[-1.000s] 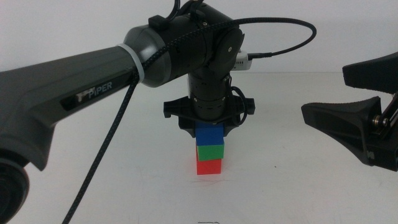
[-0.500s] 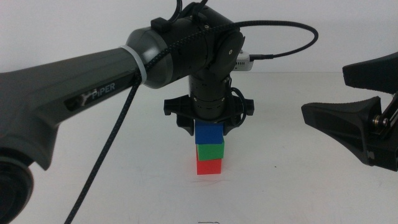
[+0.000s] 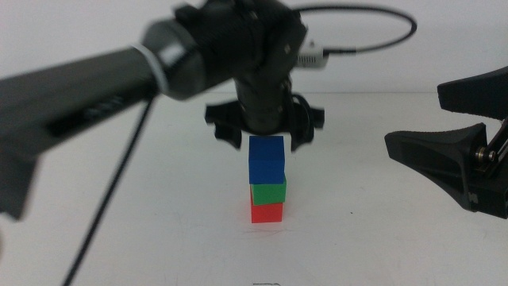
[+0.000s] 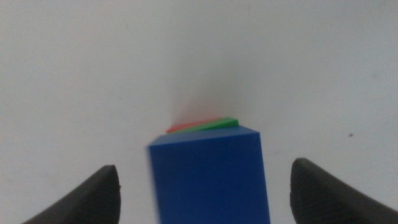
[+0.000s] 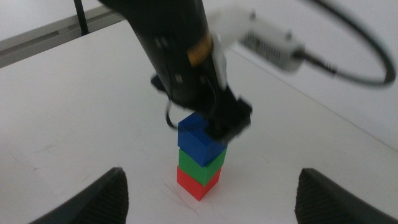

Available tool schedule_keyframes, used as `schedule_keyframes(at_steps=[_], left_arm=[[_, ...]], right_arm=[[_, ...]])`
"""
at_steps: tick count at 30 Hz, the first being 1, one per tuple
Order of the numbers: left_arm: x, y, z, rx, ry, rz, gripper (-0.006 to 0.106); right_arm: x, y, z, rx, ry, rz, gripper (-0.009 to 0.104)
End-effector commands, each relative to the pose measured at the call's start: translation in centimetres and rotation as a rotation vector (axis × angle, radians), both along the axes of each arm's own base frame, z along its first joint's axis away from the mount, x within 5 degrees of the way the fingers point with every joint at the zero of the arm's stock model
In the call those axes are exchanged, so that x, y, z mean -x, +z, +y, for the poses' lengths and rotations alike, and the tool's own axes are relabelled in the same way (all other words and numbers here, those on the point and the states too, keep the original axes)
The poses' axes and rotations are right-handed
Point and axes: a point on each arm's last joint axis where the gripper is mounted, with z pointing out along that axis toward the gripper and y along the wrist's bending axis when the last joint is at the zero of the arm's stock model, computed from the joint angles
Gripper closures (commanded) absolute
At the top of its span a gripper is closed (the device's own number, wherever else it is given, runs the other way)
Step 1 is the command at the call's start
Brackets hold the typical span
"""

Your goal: Stack red cubes first, then green, then blue cubes in a specific spot.

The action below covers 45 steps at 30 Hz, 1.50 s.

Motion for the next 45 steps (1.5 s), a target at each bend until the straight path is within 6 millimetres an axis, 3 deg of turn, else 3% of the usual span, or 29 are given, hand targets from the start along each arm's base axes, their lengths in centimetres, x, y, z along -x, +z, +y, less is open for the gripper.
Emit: schedule_keyframes(at_steps=[1,9,22,27,32,38,45], left_arm=[[1.3,5.8,1.5,0.071,-0.017,-0.149,0.007],[3.7,12.5,6.0,0.052,-0.003,-0.366,0.007],[5.9,17.7,15.2,-0.044,0.024,-0.469,0.007],[6.9,19.8,18.8,-0.03,-0.037,-0.644,0.007],[8.9,20.1,22.6,0.007,-0.009,-0.772,0.007],[11.7,19.0,25.9,-0.041,0.07,-0.772,0.007],[12.7,19.4,26.2,-0.027,0.097,-0.804,0.007]], right_arm=[[-0.1,1.6,-0.2,-0.054,-0.014,-0.089,0.001],[-0.1,1.6,-0.2,-0.054,-0.014,-0.089,0.001],[-0.1,1.6,-0.2,-0.054,-0.014,-0.089,0.001],[-0.1,1.6,-0.2,-0.054,-0.014,-0.089,0.001],[-0.1,1.6,-0.2,-0.054,-0.014,-0.089,0.001],[-0.1,1.6,-0.2,-0.054,-0.014,-0.089,0.001],[-0.1,1.6,-0.2,-0.054,-0.014,-0.089,0.001]])
